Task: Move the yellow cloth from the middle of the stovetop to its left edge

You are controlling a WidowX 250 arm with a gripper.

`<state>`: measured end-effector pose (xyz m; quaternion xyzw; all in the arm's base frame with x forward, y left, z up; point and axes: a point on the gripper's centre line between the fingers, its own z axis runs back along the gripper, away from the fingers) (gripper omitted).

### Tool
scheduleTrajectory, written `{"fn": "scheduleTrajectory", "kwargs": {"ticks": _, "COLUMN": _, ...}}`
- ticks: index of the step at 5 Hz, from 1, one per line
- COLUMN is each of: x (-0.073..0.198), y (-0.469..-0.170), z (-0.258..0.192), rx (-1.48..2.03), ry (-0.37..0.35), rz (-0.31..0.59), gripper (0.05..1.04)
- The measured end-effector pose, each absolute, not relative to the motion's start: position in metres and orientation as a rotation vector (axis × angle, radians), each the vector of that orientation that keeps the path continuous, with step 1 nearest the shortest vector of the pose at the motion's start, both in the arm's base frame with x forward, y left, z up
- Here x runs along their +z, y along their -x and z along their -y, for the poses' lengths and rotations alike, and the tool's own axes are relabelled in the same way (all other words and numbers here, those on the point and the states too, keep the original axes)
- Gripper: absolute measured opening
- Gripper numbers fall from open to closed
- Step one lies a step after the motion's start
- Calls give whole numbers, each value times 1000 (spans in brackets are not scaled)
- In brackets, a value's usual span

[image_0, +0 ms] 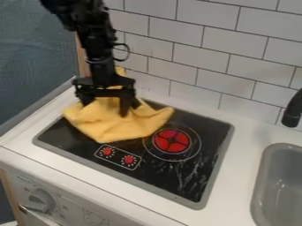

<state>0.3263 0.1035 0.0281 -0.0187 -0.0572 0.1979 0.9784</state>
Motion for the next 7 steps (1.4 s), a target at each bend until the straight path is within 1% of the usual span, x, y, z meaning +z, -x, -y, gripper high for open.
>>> {"fn": "scheduleTrajectory", "kwargs": {"ticks": 1, "x": 28, "y": -308, "z": -118, "rx": 442, "ry": 27, "rz": 106, "gripper": 998}}
{"fn": "scheduleTrajectory", "kwargs": {"ticks": 2, "x": 26, "y": -293, "z": -121, "rx": 455, "ry": 18, "rz": 108, "gripper": 998}}
{"fn": "scheduleTrajectory", "kwargs": {"ticks": 3, "x": 23, "y": -285, "z": -115, "rx": 444, "ry": 37, "rz": 113, "gripper": 998}}
{"fn": "scheduleTrajectory", "kwargs": {"ticks": 4, "x": 23, "y": -277, "z": -111, "rx": 437, "ry": 34, "rz": 115, "gripper": 998}}
{"fn": "scheduleTrajectory", "kwargs": {"ticks": 5, "x": 26, "y": -270, "z": -108, "rx": 438, "ry": 36, "rz": 110, "gripper": 998}}
{"fn": "scheduleTrajectory", "kwargs": {"ticks": 6, "x": 38, "y": -266, "z": -104, "rx": 446, "ry": 53, "rz": 105, "gripper": 998}}
{"fn": "scheduleTrajectory", "kwargs": {"ticks": 7, "x": 48, "y": -269, "z": -103, "rx": 445, "ry": 65, "rz": 108, "gripper": 998}}
